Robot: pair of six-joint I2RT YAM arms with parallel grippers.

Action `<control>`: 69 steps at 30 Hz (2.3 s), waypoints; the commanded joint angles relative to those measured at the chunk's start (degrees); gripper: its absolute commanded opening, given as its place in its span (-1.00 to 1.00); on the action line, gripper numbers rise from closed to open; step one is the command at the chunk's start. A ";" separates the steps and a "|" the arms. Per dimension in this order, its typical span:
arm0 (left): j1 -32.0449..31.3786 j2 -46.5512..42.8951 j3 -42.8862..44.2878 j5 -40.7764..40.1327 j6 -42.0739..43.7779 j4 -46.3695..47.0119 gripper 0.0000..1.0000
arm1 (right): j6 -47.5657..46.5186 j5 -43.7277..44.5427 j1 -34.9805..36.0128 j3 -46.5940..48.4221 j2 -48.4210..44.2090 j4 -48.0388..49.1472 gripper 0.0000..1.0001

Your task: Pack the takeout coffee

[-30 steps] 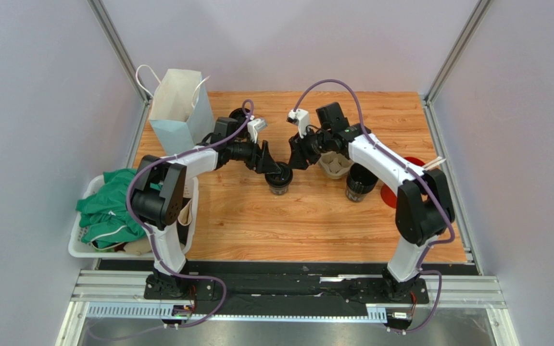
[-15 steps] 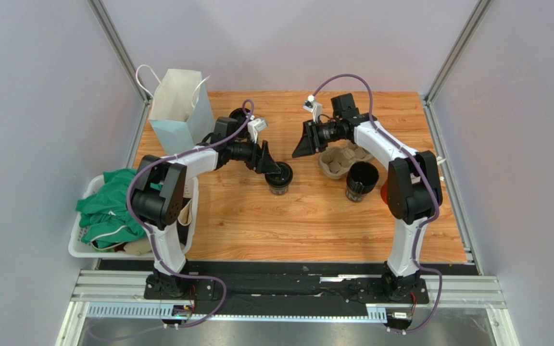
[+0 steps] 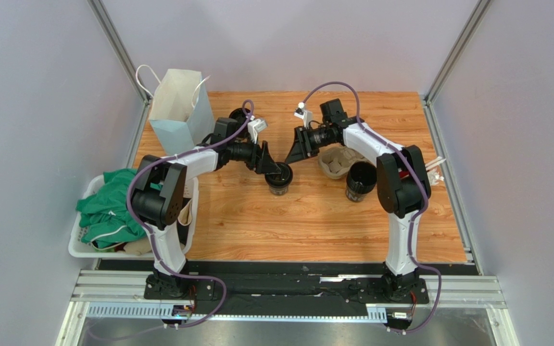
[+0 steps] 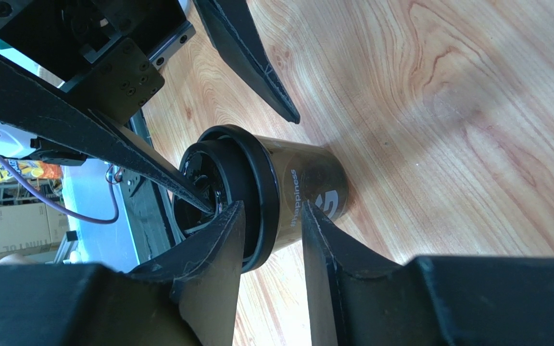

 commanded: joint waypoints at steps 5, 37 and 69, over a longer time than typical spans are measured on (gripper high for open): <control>-0.60 1.22 -1.45 -2.43 2.96 0.33 0.56 | -0.20 1.54 1.77 1.59 0.77 0.53 -0.22; -2.27 2.80 1.10 -6.38 6.04 -5.38 0.41 | -7.76 18.77 3.88 1.85 -3.17 -4.74 -0.21; -2.27 2.18 0.49 -6.38 5.77 -4.06 0.40 | 3.22 8.31 3.70 -9.48 -8.63 2.64 0.42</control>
